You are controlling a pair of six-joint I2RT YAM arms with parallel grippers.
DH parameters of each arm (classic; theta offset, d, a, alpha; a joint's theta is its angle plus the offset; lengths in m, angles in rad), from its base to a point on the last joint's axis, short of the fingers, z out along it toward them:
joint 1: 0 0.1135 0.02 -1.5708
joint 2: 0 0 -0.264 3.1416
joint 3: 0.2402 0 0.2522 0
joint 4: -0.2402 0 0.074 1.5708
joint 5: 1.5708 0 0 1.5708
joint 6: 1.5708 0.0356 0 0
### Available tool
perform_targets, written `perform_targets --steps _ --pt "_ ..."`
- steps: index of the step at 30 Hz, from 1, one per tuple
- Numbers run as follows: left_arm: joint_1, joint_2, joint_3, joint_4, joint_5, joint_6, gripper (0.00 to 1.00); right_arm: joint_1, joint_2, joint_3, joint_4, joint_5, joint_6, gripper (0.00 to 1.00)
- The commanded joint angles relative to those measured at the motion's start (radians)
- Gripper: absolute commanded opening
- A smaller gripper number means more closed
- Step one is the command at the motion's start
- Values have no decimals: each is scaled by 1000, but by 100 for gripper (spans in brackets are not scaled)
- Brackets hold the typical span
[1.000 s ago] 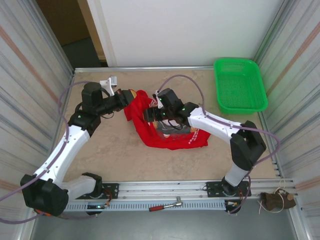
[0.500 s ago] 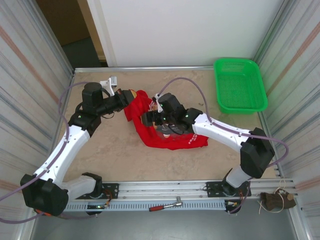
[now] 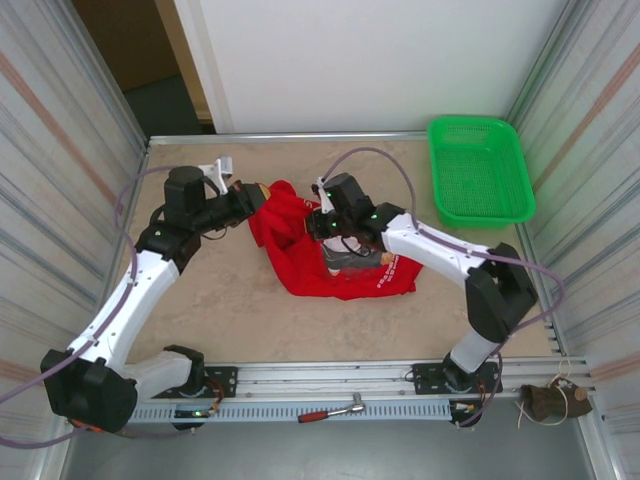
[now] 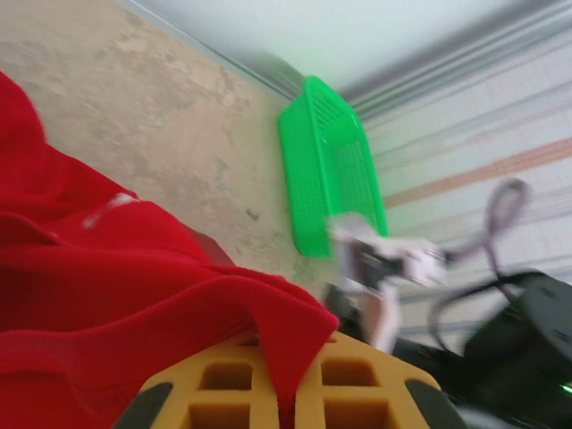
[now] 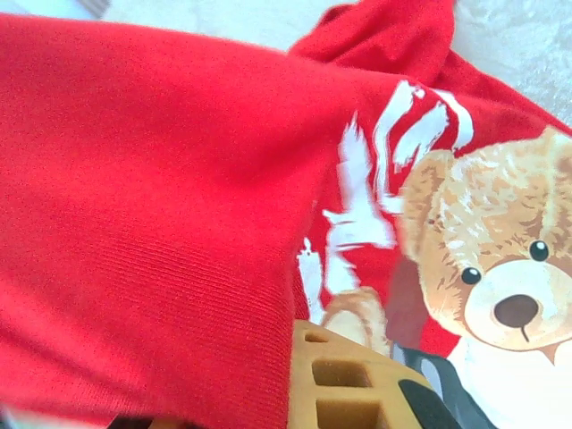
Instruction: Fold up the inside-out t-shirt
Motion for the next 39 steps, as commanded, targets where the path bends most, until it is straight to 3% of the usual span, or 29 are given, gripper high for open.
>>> perform_targets --steps 1,5,11,14,17,22,30,39 --pt "38 47 22 5 -47 87 11 -13 -127 -19 -63 -109 -70 0" --pt "42 99 49 48 -60 191 39 -61 -172 -41 -62 -171 -42 0" --pt "-38 -17 -64 71 -158 260 55 -90 -189 -42 -51 -207 -21 0" --pt "-150 -136 -191 92 -317 268 58 -94 -184 -39 -58 -209 -20 0" --pt "-315 -210 -311 135 -523 277 61 -97 -179 -41 -64 -209 -20 0" --pt "-497 -130 -375 233 -688 327 66 -99 -180 -44 -70 -208 -20 0" --pt "-520 84 -310 313 -789 444 71 -96 -193 -51 -75 -204 -10 0" --pt "-471 192 -256 333 -782 493 70 -94 -210 -57 -78 -209 -5 0"
